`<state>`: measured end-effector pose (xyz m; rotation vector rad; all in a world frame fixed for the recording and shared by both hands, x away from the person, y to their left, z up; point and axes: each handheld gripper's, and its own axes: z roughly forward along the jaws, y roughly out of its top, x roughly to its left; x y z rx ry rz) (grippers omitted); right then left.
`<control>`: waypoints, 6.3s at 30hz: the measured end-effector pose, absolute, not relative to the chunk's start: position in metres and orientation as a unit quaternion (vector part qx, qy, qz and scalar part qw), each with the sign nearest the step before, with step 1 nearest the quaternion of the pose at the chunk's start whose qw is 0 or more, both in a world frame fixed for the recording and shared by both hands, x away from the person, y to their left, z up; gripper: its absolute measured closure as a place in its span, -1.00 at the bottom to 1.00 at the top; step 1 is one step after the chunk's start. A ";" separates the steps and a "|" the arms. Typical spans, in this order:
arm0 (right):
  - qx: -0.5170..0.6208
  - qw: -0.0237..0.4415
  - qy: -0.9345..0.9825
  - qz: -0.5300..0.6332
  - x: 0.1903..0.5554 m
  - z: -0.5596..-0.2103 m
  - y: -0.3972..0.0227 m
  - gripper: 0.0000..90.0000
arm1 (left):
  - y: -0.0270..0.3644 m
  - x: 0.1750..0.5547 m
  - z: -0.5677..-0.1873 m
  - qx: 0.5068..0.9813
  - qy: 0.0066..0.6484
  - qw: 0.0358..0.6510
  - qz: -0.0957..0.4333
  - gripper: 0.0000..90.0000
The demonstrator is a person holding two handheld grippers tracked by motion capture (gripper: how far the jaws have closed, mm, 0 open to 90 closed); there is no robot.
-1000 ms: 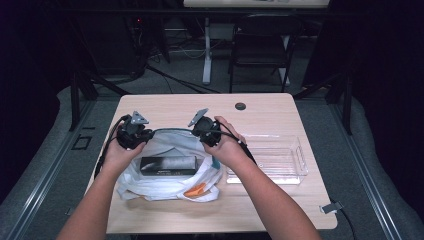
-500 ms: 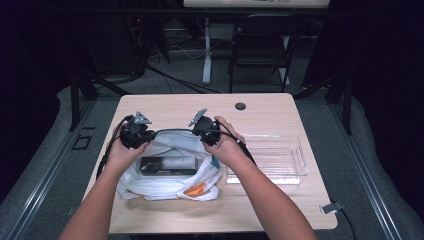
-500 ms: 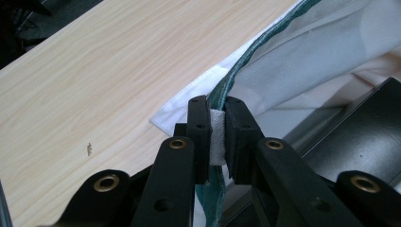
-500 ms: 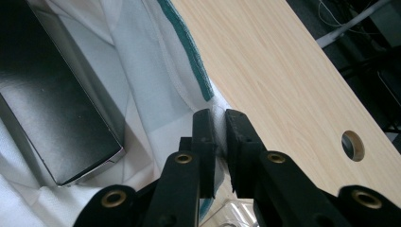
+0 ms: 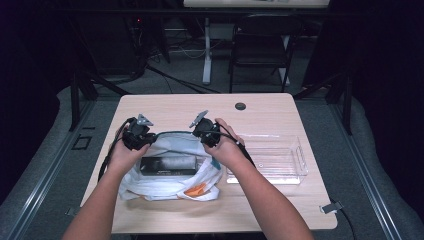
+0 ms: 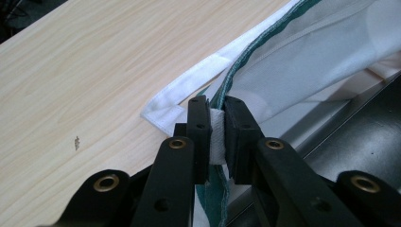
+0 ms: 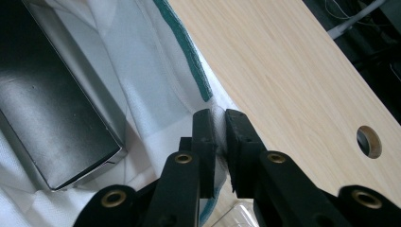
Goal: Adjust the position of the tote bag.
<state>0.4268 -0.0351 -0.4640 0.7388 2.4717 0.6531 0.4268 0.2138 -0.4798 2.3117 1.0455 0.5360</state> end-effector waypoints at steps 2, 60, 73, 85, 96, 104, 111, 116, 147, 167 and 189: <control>0.270 0.236 0.903 0.235 0.428 -0.466 -0.035 0.84 | 0.213 0.428 -0.481 0.859 0.388 0.269 0.198 0.82; 0.296 0.215 0.900 0.236 0.436 -0.481 -0.037 0.84 | 0.245 0.394 -0.480 0.873 0.375 0.222 0.217 0.91; 0.292 0.217 0.901 0.237 0.435 -0.480 -0.038 0.84 | 0.251 0.404 -0.477 0.865 0.387 0.219 0.232 0.96; 0.290 0.220 0.902 0.231 0.436 -0.482 -0.035 0.84 | 0.252 0.416 -0.483 0.856 0.407 0.220 0.232 0.96; 0.290 0.225 0.902 0.226 0.439 -0.488 -0.033 0.84 | 0.252 0.424 -0.490 0.853 0.416 0.217 0.228 0.96; 0.301 0.222 0.902 0.215 0.444 -0.495 -0.031 0.84 | 0.252 0.432 -0.497 0.854 0.421 0.213 0.217 0.96; 0.303 0.219 0.903 0.213 0.447 -0.499 -0.030 0.84 | 0.250 0.435 -0.503 0.854 0.424 0.205 0.221 0.96; 0.303 0.214 0.905 0.209 0.449 -0.501 -0.030 0.84 | 0.250 0.438 -0.507 0.857 0.425 0.198 0.215 0.96; 0.306 0.210 0.908 0.196 0.452 -0.514 -0.026 0.84 | 0.248 0.437 -0.524 0.856 0.435 0.189 0.207 0.96; 0.310 0.206 0.906 0.201 0.448 -0.514 -0.028 0.83 | 0.246 0.435 -0.525 0.857 0.431 0.185 0.212 0.96; 0.313 0.205 0.889 0.263 0.432 -0.473 -0.038 0.53 | 0.245 0.436 -0.524 0.858 0.432 0.179 0.212 0.96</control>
